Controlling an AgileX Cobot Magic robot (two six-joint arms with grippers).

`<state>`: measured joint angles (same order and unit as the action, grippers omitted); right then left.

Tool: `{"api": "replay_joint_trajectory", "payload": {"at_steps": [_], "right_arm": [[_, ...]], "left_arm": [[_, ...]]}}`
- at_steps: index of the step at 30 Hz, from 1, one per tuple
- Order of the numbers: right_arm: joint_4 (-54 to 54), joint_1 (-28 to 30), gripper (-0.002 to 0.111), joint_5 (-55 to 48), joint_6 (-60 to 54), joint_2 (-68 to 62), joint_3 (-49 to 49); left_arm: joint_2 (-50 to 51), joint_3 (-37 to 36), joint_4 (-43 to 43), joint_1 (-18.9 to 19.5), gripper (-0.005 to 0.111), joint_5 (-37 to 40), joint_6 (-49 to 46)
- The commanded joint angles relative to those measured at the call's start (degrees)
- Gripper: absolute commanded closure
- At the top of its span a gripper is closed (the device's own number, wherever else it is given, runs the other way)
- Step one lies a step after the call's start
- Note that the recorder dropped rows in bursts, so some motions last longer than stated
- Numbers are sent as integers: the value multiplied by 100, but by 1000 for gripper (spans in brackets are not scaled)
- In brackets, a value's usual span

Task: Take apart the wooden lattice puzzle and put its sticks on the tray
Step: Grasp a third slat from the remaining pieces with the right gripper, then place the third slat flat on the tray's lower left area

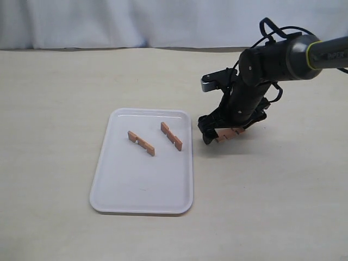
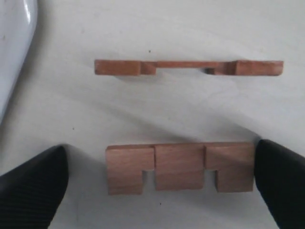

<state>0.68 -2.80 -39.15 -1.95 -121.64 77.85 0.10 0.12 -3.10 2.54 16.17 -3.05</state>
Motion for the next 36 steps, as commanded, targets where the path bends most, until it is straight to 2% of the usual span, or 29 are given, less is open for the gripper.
{"api": "replay_joint_trajectory", "payload": {"at_steps": [1,5,7,11,15,16,22,25,30,36], "right_arm": [[17,29,9,1,-29,-98,7],[17,29,14,1,-39,-98,7],[17,29,23,1,-26,-98,7],[160,29,54,-12,-25,-98,7],[319,29,100,-151,-25,-86,7],[319,29,103,-185,-25,-73,7],[216,-69,104,-380,-149,449,7],[32,-307,104,-463,-393,867,7],[-25,-1199,104,-476,-433,1249,7],[-13,-2417,104,-238,-443,1107,7]], "left_arm": [[-10,-12,-35,-25,107,-68,34],[-10,-12,-35,-25,107,-68,34],[-10,-12,-35,-25,107,-68,34],[-10,-12,-35,-25,107,-68,34],[-10,-12,-35,-25,107,-68,34],[-10,-12,-35,-25,107,-68,34],[-10,-12,-35,-25,107,-33,34],[-10,-12,-35,-25,107,-33,34],[-10,-12,-35,-25,107,-33,34],[-10,-12,-35,-25,107,-33,34]]}}
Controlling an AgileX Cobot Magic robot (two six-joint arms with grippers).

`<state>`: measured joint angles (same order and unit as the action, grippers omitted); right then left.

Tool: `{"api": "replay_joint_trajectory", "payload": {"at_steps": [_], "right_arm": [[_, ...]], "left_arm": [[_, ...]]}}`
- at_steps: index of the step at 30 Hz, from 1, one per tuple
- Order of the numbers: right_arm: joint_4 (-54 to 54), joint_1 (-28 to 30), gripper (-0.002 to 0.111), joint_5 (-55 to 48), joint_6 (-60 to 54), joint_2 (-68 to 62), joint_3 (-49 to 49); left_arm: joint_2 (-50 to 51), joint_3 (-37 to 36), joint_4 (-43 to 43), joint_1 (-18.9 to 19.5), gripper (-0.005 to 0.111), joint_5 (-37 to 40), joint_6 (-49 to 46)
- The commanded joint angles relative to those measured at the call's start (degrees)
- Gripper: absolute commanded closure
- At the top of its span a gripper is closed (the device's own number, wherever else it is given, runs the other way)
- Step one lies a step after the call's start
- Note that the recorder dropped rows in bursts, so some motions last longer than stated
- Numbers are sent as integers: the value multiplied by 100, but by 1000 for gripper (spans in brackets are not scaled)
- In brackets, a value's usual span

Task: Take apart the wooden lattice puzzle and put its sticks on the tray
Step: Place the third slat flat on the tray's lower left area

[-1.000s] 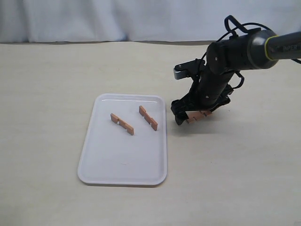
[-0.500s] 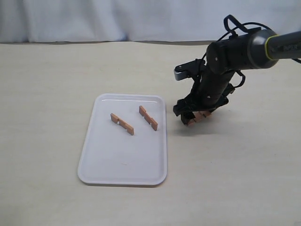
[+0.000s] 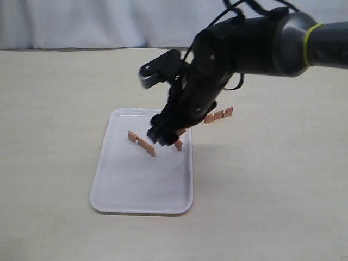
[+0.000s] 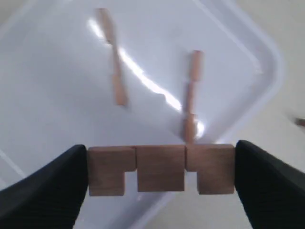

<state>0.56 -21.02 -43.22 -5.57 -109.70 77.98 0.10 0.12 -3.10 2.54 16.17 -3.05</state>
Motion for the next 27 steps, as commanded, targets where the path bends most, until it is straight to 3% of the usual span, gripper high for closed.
{"api": "replay_joint_trajectory", "payload": {"at_steps": [1,5,8,11,13,27], "right_arm": [[-1,-825,104,438,94,-233,-6],[34,-1030,98,907,410,-524,-6],[55,-1029,75,1164,484,-794,-6],[55,-1029,40,1193,494,-812,-6],[55,-1029,28,1193,479,-702,-6],[564,-1016,25,1124,526,524,-6]], "left_arm": [[-10,-12,-35,-25,107,-33,34],[-10,-12,-35,-25,107,-33,34],[-10,-12,-35,-25,107,-33,34],[-10,-12,-35,-25,107,-68,34],[-10,-12,-35,-25,107,-57,34],[-10,-12,-35,-25,107,-57,34]]}}
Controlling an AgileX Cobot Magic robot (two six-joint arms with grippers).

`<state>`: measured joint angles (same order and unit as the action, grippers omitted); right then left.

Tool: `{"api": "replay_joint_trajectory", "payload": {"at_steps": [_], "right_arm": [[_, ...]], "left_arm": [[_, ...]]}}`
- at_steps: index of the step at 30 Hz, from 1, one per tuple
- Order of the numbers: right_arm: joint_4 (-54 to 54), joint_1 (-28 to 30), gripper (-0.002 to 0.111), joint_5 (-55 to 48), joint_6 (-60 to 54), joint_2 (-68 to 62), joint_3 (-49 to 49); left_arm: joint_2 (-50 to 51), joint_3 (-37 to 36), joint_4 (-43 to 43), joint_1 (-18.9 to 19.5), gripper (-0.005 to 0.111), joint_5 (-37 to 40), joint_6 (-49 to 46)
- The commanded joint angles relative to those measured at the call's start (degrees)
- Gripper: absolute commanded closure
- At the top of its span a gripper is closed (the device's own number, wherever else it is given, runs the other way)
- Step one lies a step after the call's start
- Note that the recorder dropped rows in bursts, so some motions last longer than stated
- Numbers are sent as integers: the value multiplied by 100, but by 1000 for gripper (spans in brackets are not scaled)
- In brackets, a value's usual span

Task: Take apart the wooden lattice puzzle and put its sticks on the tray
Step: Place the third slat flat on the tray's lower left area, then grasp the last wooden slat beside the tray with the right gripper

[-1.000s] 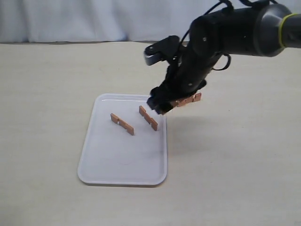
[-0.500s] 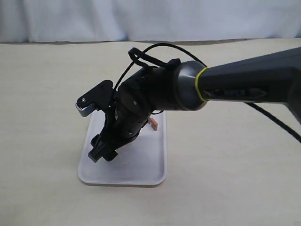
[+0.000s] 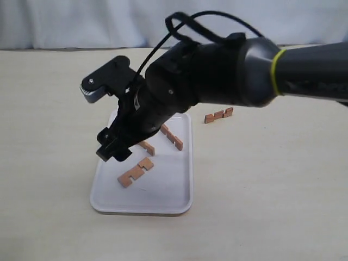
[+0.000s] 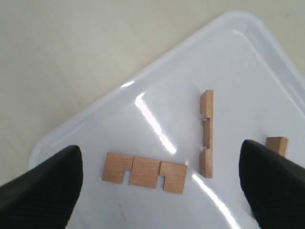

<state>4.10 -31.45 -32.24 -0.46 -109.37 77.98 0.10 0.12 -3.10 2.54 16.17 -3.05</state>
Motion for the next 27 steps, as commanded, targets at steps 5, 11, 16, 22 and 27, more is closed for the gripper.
{"api": "replay_joint_trajectory", "payload": {"at_steps": [5,11,16,22,27], "right_arm": [[476,483,25,-3,46,959,-6],[424,1742,25,-229,46,835,-6],[279,2429,25,-385,46,233,-17],[302,2557,14,-108,46,-485,-17],[302,2557,5,438,242,-779,-17]], "left_arm": [[-10,-12,-35,-25,107,-57,34],[-10,-12,-35,-25,107,-57,34],[-10,-12,-35,9,107,-30,34],[-10,-12,-35,9,107,-30,34],[-10,-12,-35,9,107,-30,34]]}}
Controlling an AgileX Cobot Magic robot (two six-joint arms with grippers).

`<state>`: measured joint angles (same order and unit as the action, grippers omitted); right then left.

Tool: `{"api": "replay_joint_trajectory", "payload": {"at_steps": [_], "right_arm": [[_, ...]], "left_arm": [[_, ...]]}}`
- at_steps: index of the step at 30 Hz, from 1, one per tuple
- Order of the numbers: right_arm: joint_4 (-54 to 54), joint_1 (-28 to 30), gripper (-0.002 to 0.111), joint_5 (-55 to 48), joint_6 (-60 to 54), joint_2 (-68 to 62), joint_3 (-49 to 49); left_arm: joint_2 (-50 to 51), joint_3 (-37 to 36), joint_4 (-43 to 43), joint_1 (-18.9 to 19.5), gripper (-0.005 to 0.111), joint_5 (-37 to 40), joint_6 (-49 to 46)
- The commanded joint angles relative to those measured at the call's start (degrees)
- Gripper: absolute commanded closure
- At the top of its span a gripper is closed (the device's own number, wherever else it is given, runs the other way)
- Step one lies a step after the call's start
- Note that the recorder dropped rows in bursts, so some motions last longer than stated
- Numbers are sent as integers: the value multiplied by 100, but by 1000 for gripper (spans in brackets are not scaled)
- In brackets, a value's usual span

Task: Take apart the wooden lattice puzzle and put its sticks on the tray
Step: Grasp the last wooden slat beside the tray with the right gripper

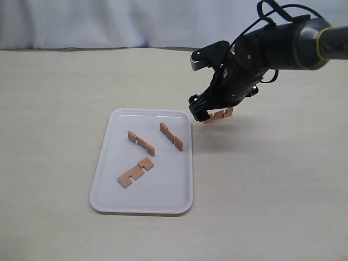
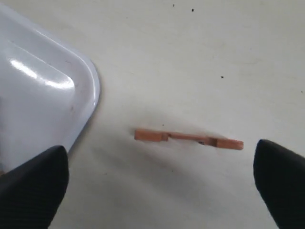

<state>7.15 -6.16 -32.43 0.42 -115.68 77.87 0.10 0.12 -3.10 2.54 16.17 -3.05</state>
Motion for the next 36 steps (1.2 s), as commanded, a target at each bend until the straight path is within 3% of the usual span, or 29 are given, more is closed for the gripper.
{"api": "replay_joint_trajectory", "payload": {"at_steps": [1,10,36], "right_arm": [[-4,28,5,551,196,-204,-6],[-4,286,5,669,496,-426,94],[-4,299,5,881,496,-806,94]], "left_arm": [[-10,-12,-35,9,107,-30,34],[-10,-12,-35,8,107,-41,34],[-10,-12,-35,8,107,-67,34]]}}
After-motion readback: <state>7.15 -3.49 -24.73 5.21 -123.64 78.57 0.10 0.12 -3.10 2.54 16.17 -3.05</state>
